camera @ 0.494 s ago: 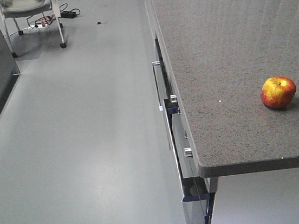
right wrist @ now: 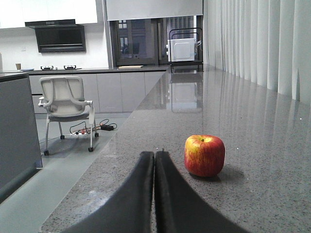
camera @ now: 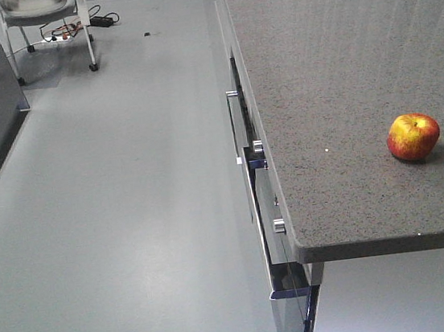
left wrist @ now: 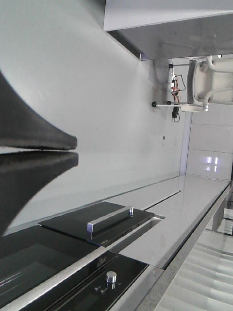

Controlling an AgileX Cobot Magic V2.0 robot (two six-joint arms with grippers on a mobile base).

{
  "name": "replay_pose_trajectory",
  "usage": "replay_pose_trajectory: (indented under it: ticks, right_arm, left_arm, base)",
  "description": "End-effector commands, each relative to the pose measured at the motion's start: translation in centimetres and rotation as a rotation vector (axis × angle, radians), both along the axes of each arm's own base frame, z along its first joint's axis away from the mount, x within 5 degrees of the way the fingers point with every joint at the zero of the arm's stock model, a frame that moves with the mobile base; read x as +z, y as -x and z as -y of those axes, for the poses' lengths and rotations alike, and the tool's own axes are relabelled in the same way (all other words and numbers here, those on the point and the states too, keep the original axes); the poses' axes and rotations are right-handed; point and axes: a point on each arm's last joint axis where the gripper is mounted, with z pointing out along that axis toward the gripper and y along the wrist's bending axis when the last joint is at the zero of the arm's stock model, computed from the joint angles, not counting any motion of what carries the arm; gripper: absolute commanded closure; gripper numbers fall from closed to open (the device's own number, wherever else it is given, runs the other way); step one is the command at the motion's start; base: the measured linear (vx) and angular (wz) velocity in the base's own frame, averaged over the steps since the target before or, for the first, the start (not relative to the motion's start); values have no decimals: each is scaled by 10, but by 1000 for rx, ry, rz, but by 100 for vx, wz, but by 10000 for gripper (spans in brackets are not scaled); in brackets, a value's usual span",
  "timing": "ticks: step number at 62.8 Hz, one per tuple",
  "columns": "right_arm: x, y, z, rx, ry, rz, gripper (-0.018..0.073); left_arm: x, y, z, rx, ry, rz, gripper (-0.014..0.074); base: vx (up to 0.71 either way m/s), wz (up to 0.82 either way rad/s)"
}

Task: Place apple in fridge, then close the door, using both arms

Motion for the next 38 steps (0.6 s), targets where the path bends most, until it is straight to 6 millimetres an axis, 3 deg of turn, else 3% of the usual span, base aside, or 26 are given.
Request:
replay_pose_trajectory:
  ticks: [1,25,38]
  right_arm:
    - [2,2,-1,7,5,74,563]
    - [3,2,-1,8,5,76,563]
    - [10,4,-2,26,-32,158,563]
  left_arm:
    - [-3,-1,3,-26,12,43,603]
    - [-3,-1,3,-26,12,43,603]
    - [-3,-1,3,-26,12,43,603]
  base:
    - [0,0]
    - [0,0]
    - [0,0]
